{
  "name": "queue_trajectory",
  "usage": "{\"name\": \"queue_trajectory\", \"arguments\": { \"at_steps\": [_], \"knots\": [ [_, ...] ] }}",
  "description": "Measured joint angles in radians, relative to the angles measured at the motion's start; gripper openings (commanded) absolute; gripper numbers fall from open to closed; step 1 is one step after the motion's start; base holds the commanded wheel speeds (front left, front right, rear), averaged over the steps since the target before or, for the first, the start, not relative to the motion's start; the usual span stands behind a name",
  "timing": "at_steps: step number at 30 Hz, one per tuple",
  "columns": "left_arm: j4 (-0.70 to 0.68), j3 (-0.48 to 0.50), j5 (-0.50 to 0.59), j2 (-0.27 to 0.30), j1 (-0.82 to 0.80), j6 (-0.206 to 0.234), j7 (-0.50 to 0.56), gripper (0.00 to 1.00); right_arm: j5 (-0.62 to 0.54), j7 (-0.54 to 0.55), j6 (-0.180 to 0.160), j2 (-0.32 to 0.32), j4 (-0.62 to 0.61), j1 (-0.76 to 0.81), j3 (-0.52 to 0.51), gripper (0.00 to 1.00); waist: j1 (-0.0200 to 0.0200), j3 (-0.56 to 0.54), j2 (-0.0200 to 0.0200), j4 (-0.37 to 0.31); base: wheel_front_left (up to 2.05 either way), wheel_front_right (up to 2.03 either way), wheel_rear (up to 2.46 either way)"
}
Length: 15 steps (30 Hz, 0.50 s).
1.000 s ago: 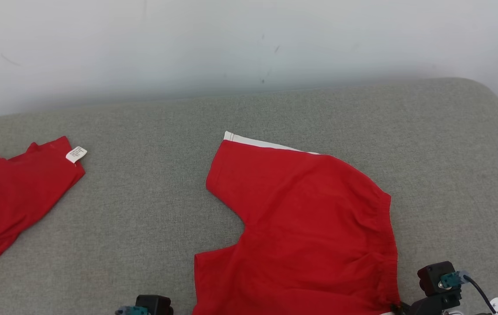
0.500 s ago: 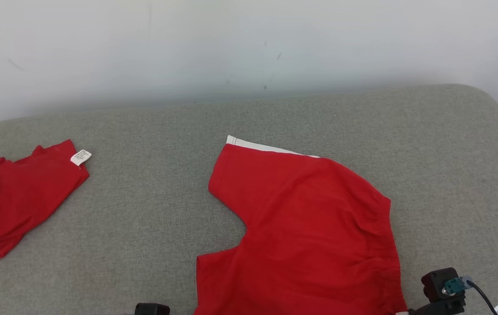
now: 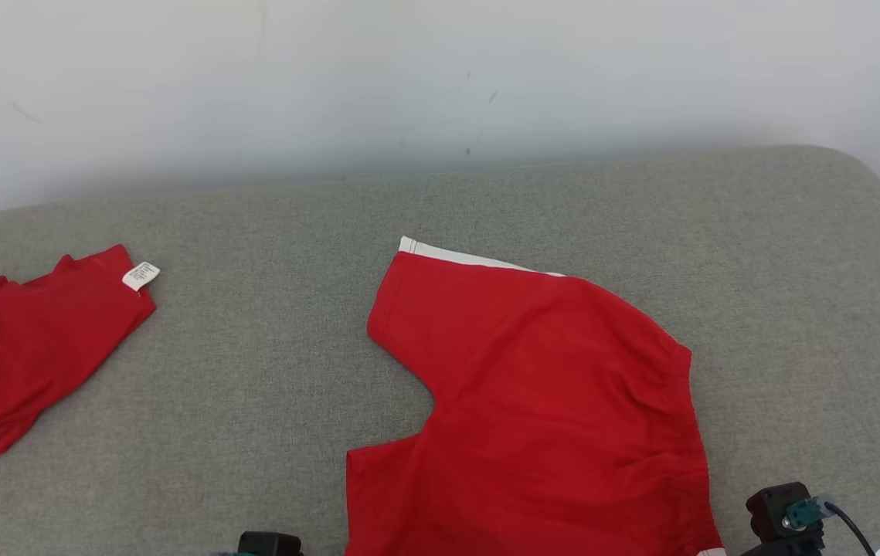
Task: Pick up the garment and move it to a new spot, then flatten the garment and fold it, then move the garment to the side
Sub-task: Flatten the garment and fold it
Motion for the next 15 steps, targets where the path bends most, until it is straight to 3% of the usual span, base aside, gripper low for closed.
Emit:
{"name": "queue_trajectory", "arguments": {
  "at_steps": [6,7,10,11,15],
  "knots": [
    [-0.01,0.0,0.0,0.004,-0.004,0.0,0.001,0.0,0.0,0.0,0.001,-0.011,0.014,-0.011,-0.005,1.0,0.0,0.024,0.0,0.002,0.0,0.0,0.0],
    [-0.011,0.0,0.0,0.004,-0.004,0.0,0.001,0.0,0.0,0.0,0.001,-0.011,0.02,-0.013,-0.005,0.96,0.0001,0.028,0.0,0.002,0.0,0.0,0.0],
    [-0.011,-0.001,0.0,0.004,-0.008,0.0,0.002,0.0,0.004,0.0,0.002,-0.011,0.034,-0.028,-0.002,0.74,0.0001,0.038,0.0,0.006,0.0,0.0,0.0],
    [-0.011,0.001,0.0,0.004,-0.009,0.0,0.002,0.0,0.007,0.0,0.006,-0.01,0.036,-0.034,-0.001,0.51,0.0,0.04,0.0,0.008,0.0,0.0,0.0],
    [-0.01,0.003,0.0,0.009,-0.009,0.0,0.002,0.0,0.009,0.0,0.01,-0.003,0.053,-0.048,0.006,0.42,0.0,0.044,0.0,0.013,0.0,0.0,0.0]
  ]
}}
